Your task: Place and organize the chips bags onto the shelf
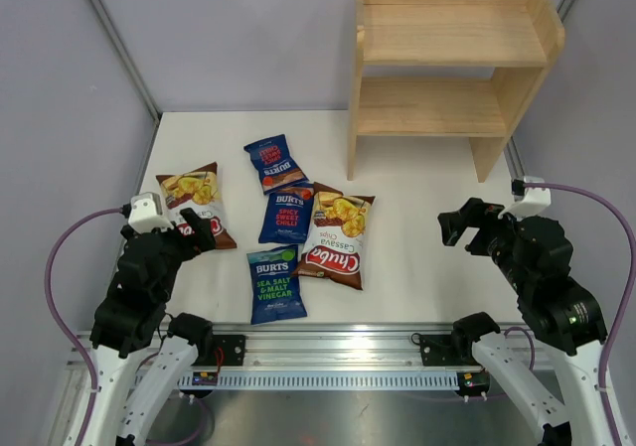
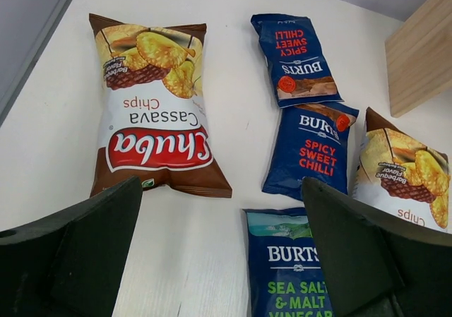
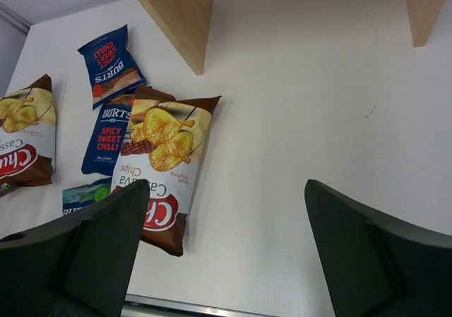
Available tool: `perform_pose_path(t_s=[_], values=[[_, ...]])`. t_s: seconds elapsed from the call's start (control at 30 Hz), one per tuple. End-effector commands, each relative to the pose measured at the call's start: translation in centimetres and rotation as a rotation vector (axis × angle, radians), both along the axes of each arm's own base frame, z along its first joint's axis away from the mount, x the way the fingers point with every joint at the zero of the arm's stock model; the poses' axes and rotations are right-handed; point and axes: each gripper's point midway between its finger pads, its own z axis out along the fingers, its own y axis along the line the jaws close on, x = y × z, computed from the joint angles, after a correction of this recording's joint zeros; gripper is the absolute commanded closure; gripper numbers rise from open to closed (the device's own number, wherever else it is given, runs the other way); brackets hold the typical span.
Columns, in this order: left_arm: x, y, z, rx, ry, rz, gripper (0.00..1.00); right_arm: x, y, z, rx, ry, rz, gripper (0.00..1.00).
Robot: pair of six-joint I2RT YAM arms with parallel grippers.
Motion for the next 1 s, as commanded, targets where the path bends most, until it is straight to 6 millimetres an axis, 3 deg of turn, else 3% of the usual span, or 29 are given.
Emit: perform_pose_path(t_s=[0.0,0.13,0.2,0.23,0.27,0.33,0.37,0.43,0.47,0.7,0.97], values=[[0.3,0.4,0.9,-0.055,-0.037,0.055,0.01,0.4,0.5,1.4,0.016,-0.045,0.017,0.01],[0.0,-0.5,0.4,-0.103,0.016,0.031,0.01,0.2,2.3,1.8,0.057,-0.041,0.104,0.00],[-0.2,-1.9,-0.4,-0.174,0.063,-0.008,0.01,-0.8,4.8,1.8,0.092,-0.045,0.259,0.01],[-0.3,-2.4,-2.0,-0.198,0.131,-0.009,0.01,-1.1,5.9,2.4,0.110,-0.074,0.331,0.01],[-0.6,-4.6,-2.9,-0.286,0.175,-0.088,0.01,-2.1,7.5,2.2,0.146,-0.063,0.438,0.00],[0.1,-7.5,-4.0,-0.372,0.192,-0.200,0.01,-2.6,8.7,2.7,0.181,-0.076,0.512,0.00],[-0.2,-9.2,-6.9,-0.431,0.281,-0.253,0.01,-3.0,9.4,2.5,0.202,-0.059,0.551,0.01],[0.4,-10.9,-8.5,-0.488,0.313,-0.309,0.01,-3.0,9.6,2.4,0.210,-0.049,0.563,0.01],[0.0,-11.5,-11.5,-0.502,0.401,-0.315,0.01,-3.0,9.6,2.4,0.212,-0.047,0.564,0.00],[0.6,-11.5,-18.1,-0.515,0.485,-0.246,0.01,-3.6,9.5,2.5,0.212,-0.063,0.567,0.01],[0.5,-10.5,-21.7,-0.465,0.537,-0.177,0.07,-3.5,9.9,2.1,0.238,-0.061,0.580,0.01]])
